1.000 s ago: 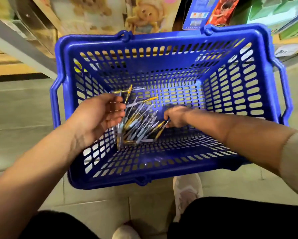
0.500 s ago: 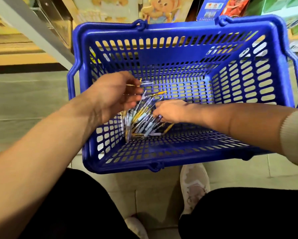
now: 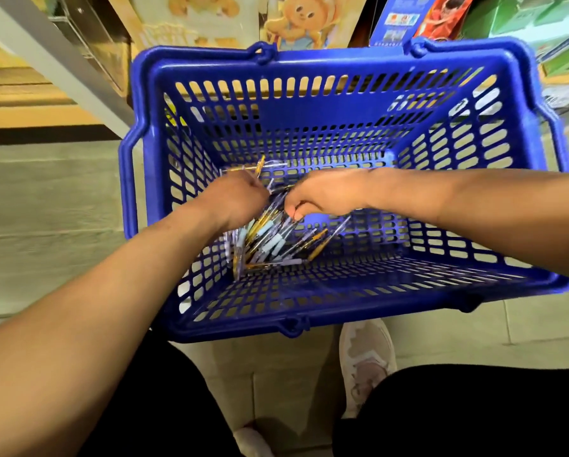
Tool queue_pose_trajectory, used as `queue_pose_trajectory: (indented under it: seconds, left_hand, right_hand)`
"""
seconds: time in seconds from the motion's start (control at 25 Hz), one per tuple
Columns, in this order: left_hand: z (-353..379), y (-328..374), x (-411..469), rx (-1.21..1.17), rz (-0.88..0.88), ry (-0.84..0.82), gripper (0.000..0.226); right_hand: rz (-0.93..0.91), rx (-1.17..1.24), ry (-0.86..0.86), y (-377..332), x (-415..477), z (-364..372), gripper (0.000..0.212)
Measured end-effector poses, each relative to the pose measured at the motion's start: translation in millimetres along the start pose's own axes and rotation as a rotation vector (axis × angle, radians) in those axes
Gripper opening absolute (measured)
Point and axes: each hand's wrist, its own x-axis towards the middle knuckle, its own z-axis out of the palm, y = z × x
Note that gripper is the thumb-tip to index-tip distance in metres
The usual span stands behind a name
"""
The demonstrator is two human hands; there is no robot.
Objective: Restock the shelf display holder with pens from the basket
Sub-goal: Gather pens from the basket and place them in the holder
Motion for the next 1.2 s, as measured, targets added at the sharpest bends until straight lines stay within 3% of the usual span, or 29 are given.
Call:
queue_pose_trajectory:
  seconds: [0.08, 0.16, 0.24, 0.32, 0.4, 0.52, 0.68, 0.76, 0.92, 1.04, 1.2]
  left_hand:
    - [3.4, 0.4, 1.4, 0.121, 0.017, -0.155, 0.039]
    - [9.9, 2.7, 1.7, -0.06, -0.054, -0.326, 0.036]
    - [11.5, 2.4, 6.2, -0.155, -0.112, -0.342, 0.018]
    - [5.0, -2.7, 13.4, -0.129, -0.159, -0.256, 0.025]
    - [-3.1, -8.2, 15.8, -0.16, -0.212, -0.193, 0.03]
    - [-8.5, -11.0, 15.6, -0.25, -0.239, -0.125, 0.028]
    - [-9.0, -6.1, 14.2, -0.511, -0.225, -0.079, 0.026]
    - [-9.6, -3.8, 13.6, -0.63, -0.228, -0.067, 0.025]
    - [-11.5, -6.7, 17.9, -0.687, -0.222, -0.003, 0.029]
    - [-10.7, -9.1, 17.7, -0.59, -0.198, -0.009, 0.028]
    - [-6.8, -10.5, 15.0, -0.399, -0.152, -0.116, 0.028]
  right_hand:
    - [-0.076, 0.164, 0.118, -7.7, -10.5, -12.3, 0.018]
    - [-0.09, 0.278, 0.232, -18.4, -13.1, -19.4, 0.014]
    - [0.022, 0.474, 0.345, -19.1, -7.4, -21.9, 0.009]
    - [0.211, 0.65, 0.389, -9.9, 4.6, -18.3, 0.011]
    - [0.345, 0.429, 0.285, 1.5, 17.3, -4.5, 0.021]
    - [0.373, 0.108, 0.071, -0.7, 29.6, 24.1, 0.033]
    - [0.33, -0.259, 0.072, -3.6, 42.0, 45.2, 0.042]
    - [0.297, -0.302, 0.09, 2.6, 43.2, 45.3, 0.043]
    - [0.206, -0.045, 0.085, 12.7, 27.3, 14.2, 0.031]
    - [0.095, 0.167, 0.052, 6.1, 9.4, -20.6, 0.032]
    - [0.037, 0.498, 0.073, -6.5, -0.7, -43.6, 0.016]
